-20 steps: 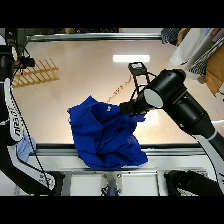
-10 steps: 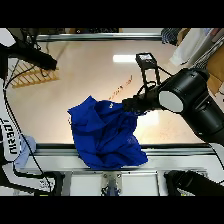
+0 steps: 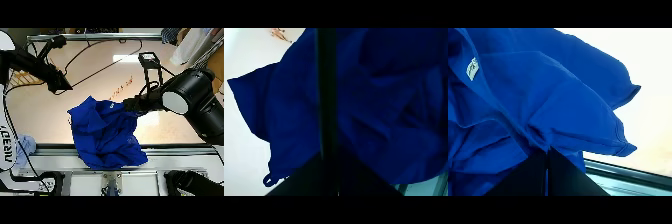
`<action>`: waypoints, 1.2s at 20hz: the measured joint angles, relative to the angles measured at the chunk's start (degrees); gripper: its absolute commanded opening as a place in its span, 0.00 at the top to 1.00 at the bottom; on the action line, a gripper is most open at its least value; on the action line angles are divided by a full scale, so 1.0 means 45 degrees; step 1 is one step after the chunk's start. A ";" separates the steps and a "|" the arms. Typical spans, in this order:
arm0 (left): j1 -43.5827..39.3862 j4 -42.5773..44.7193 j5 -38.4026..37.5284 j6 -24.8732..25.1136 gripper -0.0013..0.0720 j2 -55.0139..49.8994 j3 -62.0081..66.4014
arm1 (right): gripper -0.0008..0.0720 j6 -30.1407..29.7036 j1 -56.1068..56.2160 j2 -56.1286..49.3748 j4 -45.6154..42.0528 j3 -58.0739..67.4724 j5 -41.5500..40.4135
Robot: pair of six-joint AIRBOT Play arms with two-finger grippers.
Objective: Fold the clothes and pants, and hang the long-sleeved shirts on hangers.
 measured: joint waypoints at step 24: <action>0.2565 -0.0758 0.2157 0.9107 0.97 0.5124 -1.0754 | 0.98 0.0063 -0.2186 0.0063 0.0034 0.0024 0.1302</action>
